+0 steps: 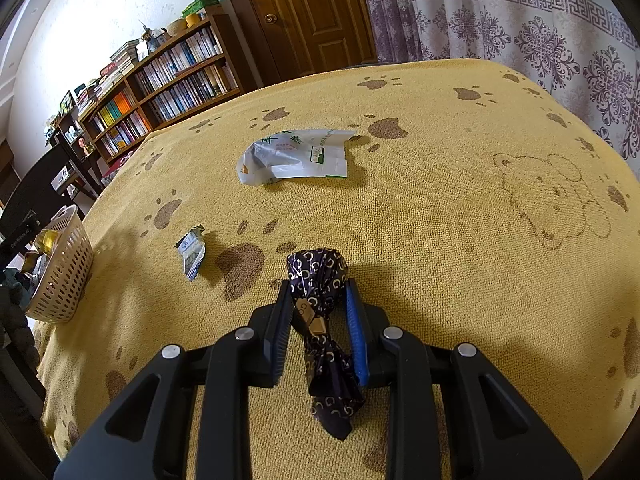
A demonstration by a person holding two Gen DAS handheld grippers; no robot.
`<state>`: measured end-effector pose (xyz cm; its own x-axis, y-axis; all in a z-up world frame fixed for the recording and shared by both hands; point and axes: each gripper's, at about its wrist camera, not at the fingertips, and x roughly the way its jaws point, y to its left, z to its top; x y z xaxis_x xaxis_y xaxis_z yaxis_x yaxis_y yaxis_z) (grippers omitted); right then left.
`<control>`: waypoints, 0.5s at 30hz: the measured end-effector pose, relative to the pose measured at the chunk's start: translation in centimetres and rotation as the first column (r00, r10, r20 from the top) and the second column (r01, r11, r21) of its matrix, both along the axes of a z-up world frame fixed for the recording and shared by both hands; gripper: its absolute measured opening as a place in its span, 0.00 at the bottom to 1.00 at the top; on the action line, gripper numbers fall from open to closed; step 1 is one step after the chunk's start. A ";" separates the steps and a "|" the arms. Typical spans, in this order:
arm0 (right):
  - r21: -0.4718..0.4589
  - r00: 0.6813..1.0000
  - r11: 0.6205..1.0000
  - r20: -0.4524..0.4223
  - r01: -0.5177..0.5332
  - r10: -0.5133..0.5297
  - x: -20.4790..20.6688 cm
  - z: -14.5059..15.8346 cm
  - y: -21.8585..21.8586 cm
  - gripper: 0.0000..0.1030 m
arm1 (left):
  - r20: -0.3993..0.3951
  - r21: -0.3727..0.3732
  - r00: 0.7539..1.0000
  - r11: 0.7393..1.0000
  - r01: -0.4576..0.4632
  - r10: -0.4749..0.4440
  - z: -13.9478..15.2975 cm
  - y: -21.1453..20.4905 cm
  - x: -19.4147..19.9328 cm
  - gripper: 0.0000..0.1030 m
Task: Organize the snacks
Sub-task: 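Carry the yellow candy into the white basket and open the left gripper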
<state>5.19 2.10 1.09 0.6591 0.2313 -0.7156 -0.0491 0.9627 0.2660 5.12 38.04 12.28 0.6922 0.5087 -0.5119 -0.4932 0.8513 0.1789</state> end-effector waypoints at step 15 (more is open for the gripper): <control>0.000 1.000 1.000 0.000 0.000 0.000 0.0 0.0 0.1 0.26 | 0.028 -0.124 0.998 0.990 -0.061 0.065 0.3 2.2 -0.8 0.88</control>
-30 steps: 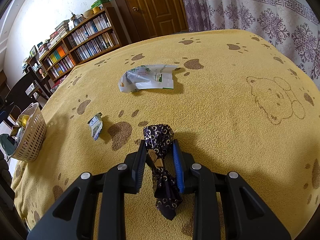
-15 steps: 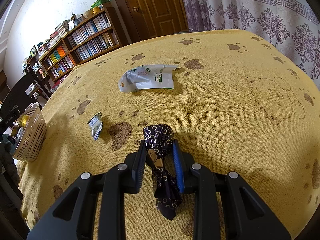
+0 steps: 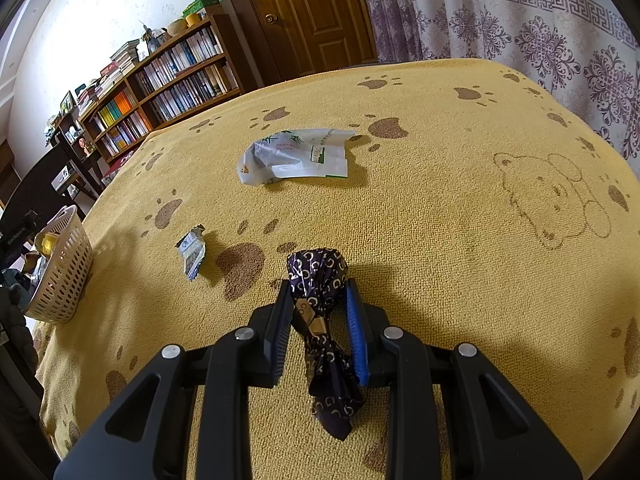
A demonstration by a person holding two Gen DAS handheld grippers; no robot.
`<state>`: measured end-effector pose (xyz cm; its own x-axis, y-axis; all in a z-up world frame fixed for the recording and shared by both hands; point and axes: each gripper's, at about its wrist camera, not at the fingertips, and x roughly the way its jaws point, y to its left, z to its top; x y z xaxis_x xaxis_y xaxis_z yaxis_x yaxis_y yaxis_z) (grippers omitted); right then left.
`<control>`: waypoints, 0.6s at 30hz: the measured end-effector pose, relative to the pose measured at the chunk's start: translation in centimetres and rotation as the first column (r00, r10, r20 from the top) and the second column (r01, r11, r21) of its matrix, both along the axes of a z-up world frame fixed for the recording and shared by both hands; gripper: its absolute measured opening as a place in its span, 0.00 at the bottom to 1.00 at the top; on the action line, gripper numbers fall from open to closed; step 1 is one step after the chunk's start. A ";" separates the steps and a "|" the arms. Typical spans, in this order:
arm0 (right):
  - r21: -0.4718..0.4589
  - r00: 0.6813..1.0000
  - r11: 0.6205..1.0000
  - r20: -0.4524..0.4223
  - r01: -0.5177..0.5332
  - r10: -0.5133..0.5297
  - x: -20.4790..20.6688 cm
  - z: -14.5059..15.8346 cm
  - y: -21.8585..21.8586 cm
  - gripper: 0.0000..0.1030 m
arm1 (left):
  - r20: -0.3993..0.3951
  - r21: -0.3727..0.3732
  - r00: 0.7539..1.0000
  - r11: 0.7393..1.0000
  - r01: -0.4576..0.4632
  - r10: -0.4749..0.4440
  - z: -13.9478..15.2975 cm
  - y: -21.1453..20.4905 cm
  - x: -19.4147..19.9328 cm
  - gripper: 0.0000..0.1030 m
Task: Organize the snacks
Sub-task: 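Carry the dark purple candy into the white basket and open the right gripper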
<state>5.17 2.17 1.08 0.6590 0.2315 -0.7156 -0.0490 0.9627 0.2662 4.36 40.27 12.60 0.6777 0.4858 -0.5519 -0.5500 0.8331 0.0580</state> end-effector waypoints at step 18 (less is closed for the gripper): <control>0.011 1.000 1.000 0.008 -0.001 0.001 -0.1 0.1 0.1 0.26 | 0.091 -0.039 0.995 0.998 0.050 -0.046 1.6 -1.8 -1.8 0.90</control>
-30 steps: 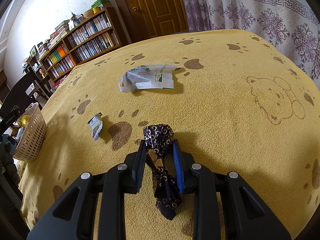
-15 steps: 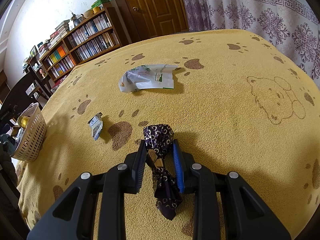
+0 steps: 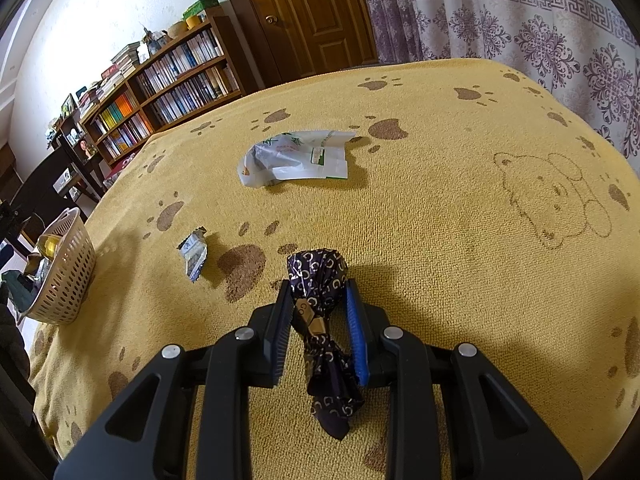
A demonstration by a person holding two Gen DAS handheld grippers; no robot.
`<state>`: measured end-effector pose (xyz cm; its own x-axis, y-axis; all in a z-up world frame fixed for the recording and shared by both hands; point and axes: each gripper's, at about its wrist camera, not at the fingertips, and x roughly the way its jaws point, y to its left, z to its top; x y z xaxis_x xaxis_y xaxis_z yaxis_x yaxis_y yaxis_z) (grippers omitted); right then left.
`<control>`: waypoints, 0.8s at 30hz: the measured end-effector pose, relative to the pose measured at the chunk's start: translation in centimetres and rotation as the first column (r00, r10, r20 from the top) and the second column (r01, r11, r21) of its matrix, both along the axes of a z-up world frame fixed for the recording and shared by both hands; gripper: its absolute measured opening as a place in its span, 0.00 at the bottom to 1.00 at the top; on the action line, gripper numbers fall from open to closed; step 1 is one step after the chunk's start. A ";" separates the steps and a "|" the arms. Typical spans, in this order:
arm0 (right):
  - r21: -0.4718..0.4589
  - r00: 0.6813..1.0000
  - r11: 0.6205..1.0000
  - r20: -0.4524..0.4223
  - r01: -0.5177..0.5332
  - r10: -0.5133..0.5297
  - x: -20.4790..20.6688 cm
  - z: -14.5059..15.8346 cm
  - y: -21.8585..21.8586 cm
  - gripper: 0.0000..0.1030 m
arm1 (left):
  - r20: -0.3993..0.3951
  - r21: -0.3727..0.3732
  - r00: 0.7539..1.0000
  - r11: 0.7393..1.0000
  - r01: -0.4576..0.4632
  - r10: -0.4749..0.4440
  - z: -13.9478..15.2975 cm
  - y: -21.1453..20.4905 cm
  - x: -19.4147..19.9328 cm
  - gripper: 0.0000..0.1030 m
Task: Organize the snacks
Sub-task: 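Carry the dark purple candy into the white basket and open the right gripper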
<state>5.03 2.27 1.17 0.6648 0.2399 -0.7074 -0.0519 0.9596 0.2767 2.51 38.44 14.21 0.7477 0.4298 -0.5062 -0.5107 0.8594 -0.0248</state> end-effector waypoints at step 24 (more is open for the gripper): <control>0.189 0.999 0.981 0.013 0.047 -0.051 -0.7 1.5 -2.1 0.25 | 0.163 -0.107 0.982 0.991 -0.083 0.100 6.1 7.9 -7.2 0.93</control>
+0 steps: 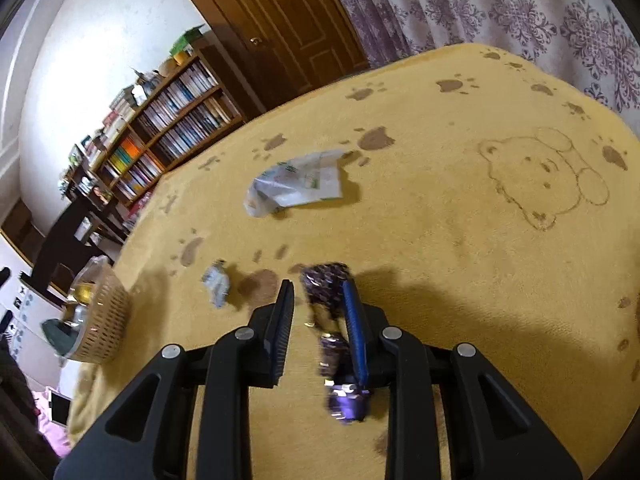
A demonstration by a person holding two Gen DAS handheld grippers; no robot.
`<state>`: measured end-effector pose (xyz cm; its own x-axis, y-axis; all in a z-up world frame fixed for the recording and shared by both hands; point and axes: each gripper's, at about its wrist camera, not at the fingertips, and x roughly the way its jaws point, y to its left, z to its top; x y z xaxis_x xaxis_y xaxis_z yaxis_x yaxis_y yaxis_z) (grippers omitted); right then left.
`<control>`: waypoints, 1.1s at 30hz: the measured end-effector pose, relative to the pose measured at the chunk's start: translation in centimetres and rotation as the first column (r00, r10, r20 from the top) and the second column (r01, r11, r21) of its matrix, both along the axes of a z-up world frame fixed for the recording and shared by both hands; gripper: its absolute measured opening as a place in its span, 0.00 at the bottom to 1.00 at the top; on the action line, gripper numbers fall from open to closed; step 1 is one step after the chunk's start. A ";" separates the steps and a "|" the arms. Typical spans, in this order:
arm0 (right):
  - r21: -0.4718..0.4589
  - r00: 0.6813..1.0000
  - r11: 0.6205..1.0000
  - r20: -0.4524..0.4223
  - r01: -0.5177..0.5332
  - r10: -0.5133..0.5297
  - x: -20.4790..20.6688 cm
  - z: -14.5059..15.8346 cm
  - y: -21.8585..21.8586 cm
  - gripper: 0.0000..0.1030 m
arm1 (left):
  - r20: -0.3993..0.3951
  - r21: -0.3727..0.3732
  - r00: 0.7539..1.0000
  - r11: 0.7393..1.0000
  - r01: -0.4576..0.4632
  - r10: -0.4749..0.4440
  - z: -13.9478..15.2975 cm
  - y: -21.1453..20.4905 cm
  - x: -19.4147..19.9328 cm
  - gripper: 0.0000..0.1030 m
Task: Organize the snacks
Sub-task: 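Carry the dark purple candy into the white basket and open the right gripper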
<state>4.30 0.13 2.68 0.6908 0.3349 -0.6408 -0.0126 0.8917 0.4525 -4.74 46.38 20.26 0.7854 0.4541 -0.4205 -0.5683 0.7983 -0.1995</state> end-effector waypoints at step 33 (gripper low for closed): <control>-0.089 0.986 0.982 -0.027 -0.168 0.166 1.5 2.2 7.6 0.27 | 0.052 -0.054 0.999 0.998 0.010 -0.007 0.7 1.5 -0.8 0.93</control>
<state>5.77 7.69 4.93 0.6173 0.3848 -0.6862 -0.1571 0.9150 0.3717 -5.51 47.89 20.93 0.8108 0.4249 -0.4026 -0.5491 0.7904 -0.2716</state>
